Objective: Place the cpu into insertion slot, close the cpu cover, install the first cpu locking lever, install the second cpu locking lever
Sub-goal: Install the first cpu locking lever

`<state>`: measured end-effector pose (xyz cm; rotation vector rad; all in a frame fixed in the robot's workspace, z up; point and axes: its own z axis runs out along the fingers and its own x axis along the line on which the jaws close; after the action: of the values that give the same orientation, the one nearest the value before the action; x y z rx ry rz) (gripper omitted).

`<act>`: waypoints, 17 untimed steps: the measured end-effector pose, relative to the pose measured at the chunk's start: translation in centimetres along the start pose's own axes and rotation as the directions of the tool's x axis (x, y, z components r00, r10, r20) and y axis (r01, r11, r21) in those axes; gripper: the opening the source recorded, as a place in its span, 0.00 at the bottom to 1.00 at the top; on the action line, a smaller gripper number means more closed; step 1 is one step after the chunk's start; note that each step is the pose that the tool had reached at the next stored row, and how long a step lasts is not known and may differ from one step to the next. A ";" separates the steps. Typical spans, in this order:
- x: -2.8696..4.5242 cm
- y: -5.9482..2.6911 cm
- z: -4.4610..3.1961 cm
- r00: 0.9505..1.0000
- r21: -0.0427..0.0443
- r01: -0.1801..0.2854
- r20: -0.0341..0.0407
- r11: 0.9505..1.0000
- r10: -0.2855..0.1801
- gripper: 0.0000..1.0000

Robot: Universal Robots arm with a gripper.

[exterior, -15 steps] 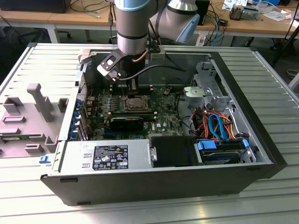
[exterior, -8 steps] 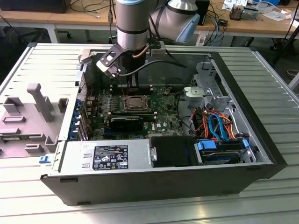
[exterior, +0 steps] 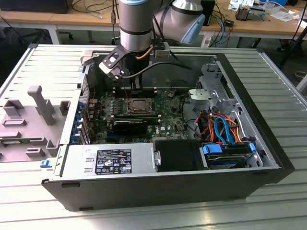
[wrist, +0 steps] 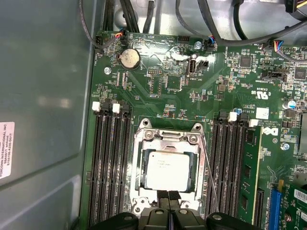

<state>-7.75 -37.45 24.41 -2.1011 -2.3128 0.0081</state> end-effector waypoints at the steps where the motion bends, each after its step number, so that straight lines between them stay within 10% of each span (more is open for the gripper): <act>1: 0.00 0.00 0.00 1.000 0.000 0.011 0.000 1.000 -0.011 0.11; 17: 0.00 0.00 0.00 0.991 0.001 0.133 0.002 0.991 -0.133 0.11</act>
<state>-7.75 -37.45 24.41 -1.9425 -2.4480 0.0099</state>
